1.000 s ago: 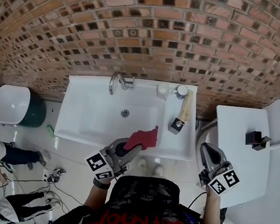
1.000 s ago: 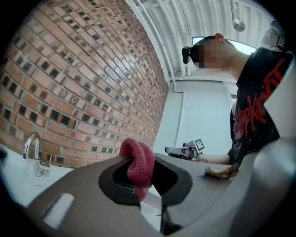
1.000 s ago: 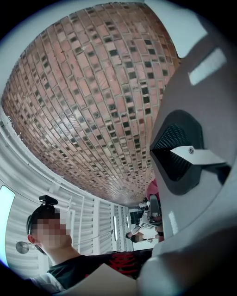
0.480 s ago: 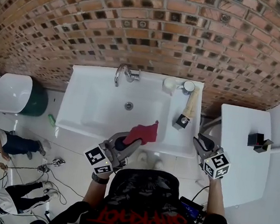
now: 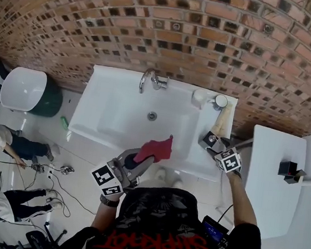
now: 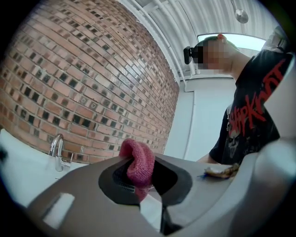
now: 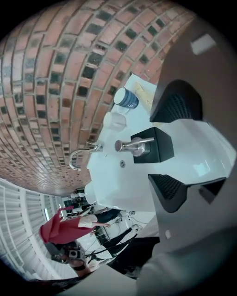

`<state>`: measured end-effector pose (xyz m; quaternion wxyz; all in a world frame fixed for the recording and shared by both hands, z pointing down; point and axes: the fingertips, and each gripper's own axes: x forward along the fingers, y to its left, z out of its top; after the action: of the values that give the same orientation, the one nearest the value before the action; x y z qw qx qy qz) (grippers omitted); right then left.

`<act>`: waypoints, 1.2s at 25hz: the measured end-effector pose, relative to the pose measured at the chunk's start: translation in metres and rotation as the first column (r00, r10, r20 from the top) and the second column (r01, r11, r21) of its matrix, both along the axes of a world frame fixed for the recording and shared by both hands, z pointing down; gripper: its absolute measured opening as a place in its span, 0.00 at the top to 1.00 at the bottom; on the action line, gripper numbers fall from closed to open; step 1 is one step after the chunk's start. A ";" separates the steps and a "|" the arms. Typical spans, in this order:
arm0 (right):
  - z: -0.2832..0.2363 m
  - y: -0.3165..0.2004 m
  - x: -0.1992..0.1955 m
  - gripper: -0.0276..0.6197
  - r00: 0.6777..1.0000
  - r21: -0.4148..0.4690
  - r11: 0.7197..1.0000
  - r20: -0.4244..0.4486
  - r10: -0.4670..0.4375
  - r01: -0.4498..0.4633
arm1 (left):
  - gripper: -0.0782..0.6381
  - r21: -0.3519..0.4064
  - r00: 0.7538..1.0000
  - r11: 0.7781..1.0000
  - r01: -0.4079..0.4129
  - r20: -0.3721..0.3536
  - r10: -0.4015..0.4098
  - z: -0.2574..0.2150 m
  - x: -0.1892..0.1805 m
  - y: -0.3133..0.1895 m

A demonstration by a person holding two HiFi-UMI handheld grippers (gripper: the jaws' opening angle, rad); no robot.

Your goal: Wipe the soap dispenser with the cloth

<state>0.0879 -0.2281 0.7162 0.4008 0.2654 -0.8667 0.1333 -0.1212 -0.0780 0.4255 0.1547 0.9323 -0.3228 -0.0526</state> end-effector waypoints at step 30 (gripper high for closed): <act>-0.041 0.036 -0.049 0.49 0.982 0.080 0.988 0.120 -0.144 0.135 | 0.84 -0.052 0.995 0.997 -0.061 -0.082 0.056 -0.001 0.021 -0.025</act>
<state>0.0391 -0.1925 0.6755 0.3441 0.2094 -0.9108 0.0901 -0.1001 -0.1026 0.4244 0.1942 0.9339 -0.2901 -0.0768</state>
